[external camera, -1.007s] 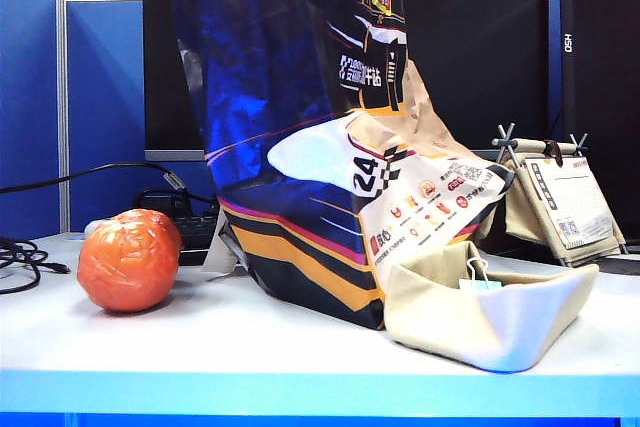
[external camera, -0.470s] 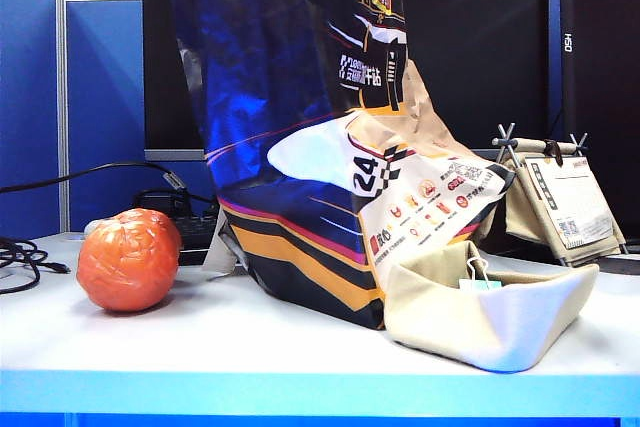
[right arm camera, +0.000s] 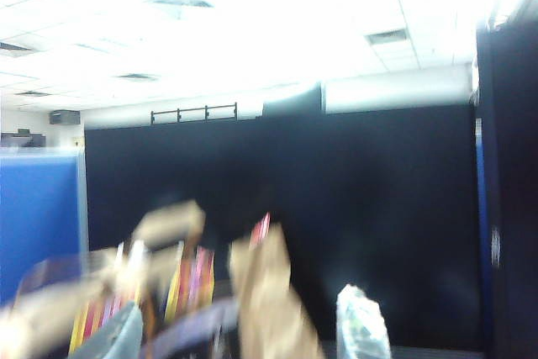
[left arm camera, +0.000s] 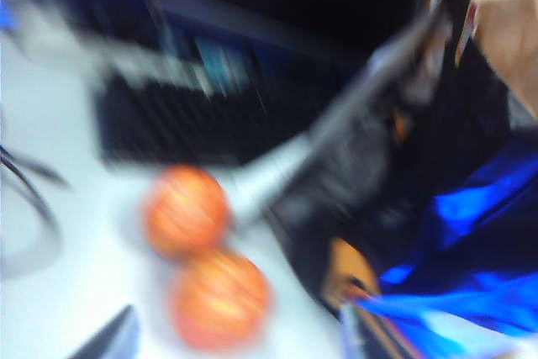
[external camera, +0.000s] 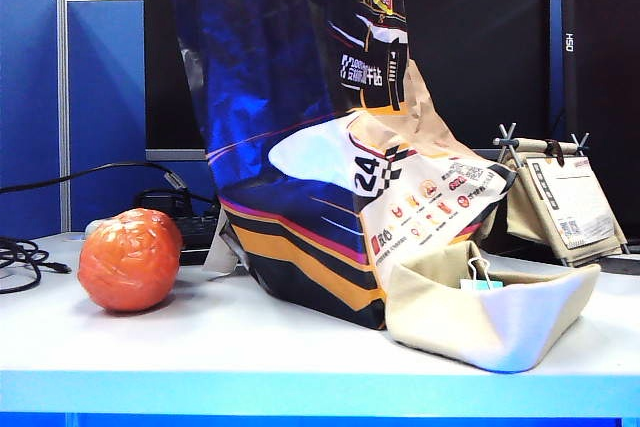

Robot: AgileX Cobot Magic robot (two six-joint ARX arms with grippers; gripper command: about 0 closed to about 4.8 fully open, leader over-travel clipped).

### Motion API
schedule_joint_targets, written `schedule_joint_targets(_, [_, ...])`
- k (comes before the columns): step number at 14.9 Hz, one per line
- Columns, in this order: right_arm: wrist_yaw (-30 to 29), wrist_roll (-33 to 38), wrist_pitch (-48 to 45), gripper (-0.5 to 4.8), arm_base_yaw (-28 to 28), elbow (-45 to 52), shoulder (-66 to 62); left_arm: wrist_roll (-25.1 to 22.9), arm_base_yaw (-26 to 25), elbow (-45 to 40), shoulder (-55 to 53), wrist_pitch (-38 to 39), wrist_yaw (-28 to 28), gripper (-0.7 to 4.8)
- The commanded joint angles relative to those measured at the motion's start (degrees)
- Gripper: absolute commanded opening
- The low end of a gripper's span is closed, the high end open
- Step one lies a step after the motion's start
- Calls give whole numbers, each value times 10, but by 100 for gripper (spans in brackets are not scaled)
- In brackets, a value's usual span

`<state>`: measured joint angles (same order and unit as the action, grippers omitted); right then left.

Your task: Open the paper bag and put two oranges into the paper bag.

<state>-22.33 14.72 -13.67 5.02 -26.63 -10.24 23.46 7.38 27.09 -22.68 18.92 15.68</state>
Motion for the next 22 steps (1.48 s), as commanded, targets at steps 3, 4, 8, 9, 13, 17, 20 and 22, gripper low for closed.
schedule_joint_targets(3, [-23, 1, -11, 297, -2, -183, -160, -36, 0, 154, -313, 77, 46, 370])
schedule_joint_targets(4, [-23, 1, -11, 297, -2, -191, -170, -35, 1, 165, -360, 81, 69, 423])
schedule_joint_targets(8, [-23, 0, 57, 297, -2, -192, -175, -35, 51, 172, -480, 100, 73, 479])
schedule_joint_targets(9, [-23, 0, 64, 297, -2, -192, -175, -35, 68, 172, -489, 89, 56, 479])
schedule_joint_targets(13, [-23, 0, 66, 297, -2, -192, -177, -33, 111, 173, -494, 61, -48, 479])
schedule_joint_targets(17, [-33, 1, 66, 297, -2, -192, -177, -35, 111, 173, -501, 40, -54, 479])
schedule_joint_targets(20, [-33, 1, 66, 297, -2, -192, -177, -31, 112, 173, -513, 26, -37, 479])
schedule_joint_targets(22, [-33, 1, 66, 297, -2, -192, -177, -30, 112, 173, -524, 17, -13, 479])
